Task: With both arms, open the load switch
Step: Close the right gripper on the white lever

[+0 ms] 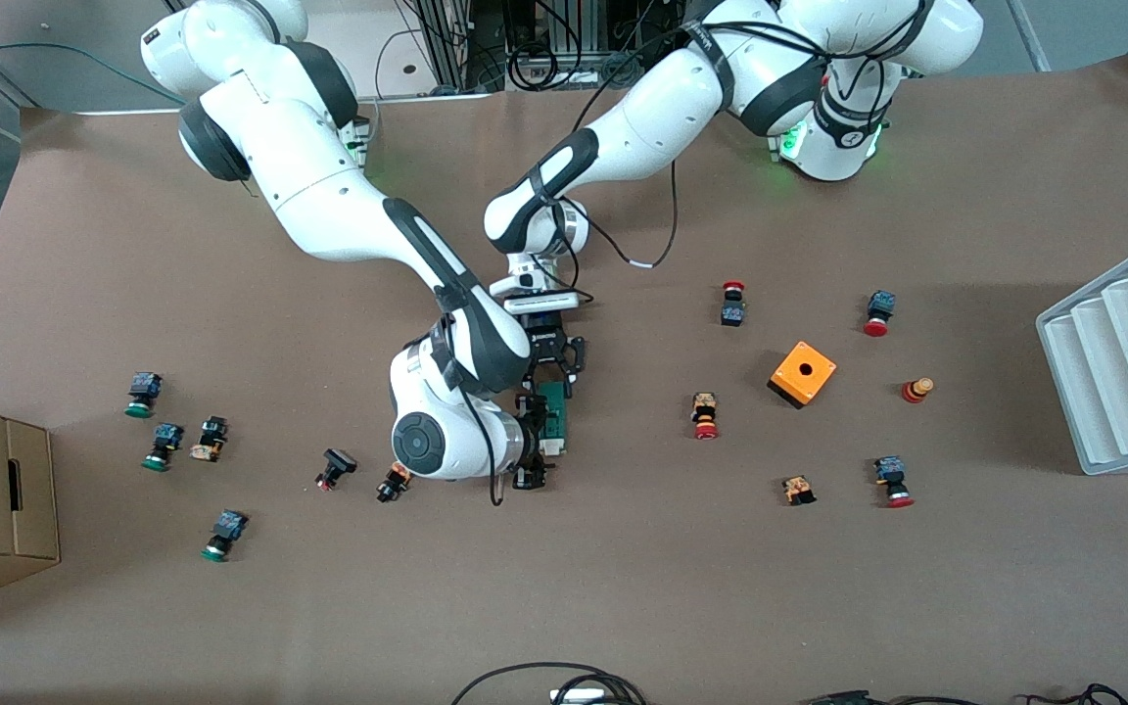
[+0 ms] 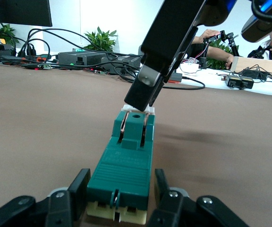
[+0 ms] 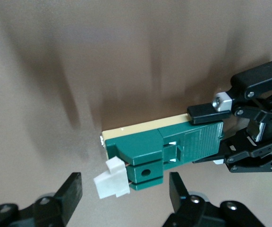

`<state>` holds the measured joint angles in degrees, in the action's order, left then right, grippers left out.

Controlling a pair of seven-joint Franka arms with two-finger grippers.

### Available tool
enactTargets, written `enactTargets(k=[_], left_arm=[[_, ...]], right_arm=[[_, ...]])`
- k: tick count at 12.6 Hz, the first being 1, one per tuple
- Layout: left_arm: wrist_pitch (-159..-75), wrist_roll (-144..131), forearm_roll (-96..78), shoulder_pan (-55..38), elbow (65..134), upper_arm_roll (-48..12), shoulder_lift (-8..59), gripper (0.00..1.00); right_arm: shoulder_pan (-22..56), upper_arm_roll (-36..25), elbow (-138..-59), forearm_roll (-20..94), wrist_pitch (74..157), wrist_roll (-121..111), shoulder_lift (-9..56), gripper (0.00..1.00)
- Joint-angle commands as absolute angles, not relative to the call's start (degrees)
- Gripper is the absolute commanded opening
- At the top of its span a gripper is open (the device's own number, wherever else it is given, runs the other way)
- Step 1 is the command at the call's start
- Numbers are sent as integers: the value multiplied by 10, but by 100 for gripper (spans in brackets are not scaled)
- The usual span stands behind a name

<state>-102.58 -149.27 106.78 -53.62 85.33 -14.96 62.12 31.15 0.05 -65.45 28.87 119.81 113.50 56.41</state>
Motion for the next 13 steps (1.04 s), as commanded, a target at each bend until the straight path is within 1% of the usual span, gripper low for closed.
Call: enactTargets(k=[1, 5, 7, 12, 13], left_arm=[[-1017, -1492, 1063, -541, 846, -149, 629, 58], [-1017, -1492, 1063, -541, 846, -149, 629, 57], [-1017, -1493, 1063, -541, 846, -149, 629, 54], [-1017, -1494, 1062, -541, 846, -149, 629, 54], [-1017, -1494, 1063, -541, 846, -149, 629, 50]], right_arm=[[316, 2, -629, 304, 1202, 1144, 580, 76], [316, 2, -629, 304, 1202, 1146, 580, 73], [316, 2, -629, 304, 1202, 1146, 579, 65], [317, 3, -631, 305, 1201, 1147, 580, 65], [317, 3, -631, 305, 1201, 1147, 580, 65]])
